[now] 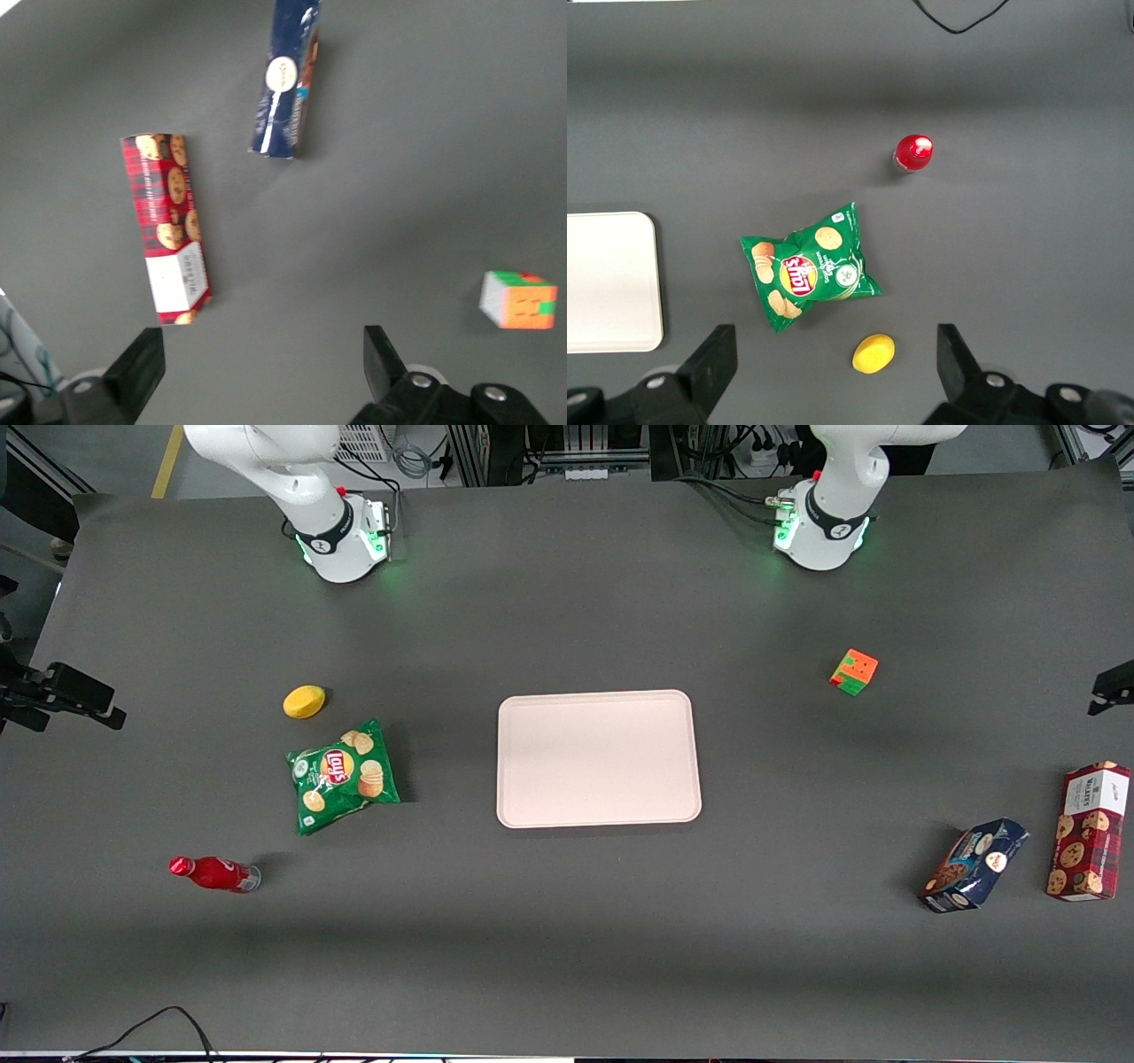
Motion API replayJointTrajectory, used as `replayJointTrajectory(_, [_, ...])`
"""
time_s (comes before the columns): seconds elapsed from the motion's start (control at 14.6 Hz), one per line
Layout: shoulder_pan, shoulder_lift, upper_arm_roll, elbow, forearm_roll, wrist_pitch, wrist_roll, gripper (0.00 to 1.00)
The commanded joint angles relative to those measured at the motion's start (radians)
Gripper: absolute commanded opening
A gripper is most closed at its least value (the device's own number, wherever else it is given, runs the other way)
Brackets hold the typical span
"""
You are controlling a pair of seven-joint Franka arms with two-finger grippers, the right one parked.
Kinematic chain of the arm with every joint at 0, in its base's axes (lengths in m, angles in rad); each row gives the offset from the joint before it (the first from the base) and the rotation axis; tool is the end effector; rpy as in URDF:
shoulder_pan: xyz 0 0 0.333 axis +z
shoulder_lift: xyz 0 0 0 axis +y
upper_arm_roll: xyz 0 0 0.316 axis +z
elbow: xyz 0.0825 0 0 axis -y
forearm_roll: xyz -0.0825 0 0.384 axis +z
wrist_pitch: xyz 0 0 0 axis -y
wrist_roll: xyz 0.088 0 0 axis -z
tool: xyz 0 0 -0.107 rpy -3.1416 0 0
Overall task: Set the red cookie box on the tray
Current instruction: 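Lower the open left gripper over the red plaid cookie box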
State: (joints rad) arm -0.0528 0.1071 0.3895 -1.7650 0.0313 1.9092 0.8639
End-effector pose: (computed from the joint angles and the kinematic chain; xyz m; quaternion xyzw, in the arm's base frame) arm 0.5660 0.1918 0.5043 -0.9630 0.2664 0.0013 0.0417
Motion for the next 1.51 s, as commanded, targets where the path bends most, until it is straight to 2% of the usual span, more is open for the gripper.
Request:
replayJointTrajectory(0.0, [0.017, 0.103, 0.034, 0.032, -0.014, 0.088, 0.079, 1.0])
replayJointTrajectory(0.14, [0.048, 0.152, 0.037, 0.032, -0.037, 0.148, 0.078, 1.0])
replayJointTrajectory(0.27, [0.057, 0.201, 0.061, 0.033, -0.12, 0.155, 0.089, 1.0])
replayJointTrajectory(0.41, [0.08, 0.268, 0.074, 0.074, -0.154, 0.155, 0.151, 1.0])
replayJointTrajectory(0.55, [0.132, 0.354, 0.074, 0.139, -0.276, 0.151, 0.266, 1.0])
replayJointTrajectory(0.62, [0.136, 0.396, 0.075, 0.166, -0.315, 0.155, 0.346, 1.0])
replayJointTrajectory(0.75, [0.166, 0.483, 0.081, 0.26, -0.333, 0.142, 0.383, 1.0])
replayJointTrajectory(0.96, [0.188, 0.56, 0.081, 0.312, -0.408, 0.172, 0.383, 1.0])
replayJointTrajectory(1.23, [0.195, 0.6, 0.081, 0.329, -0.418, 0.198, 0.353, 1.0])
replayJointTrajectory(1.44, [0.197, 0.625, 0.074, 0.326, -0.421, 0.298, 0.356, 1.0])
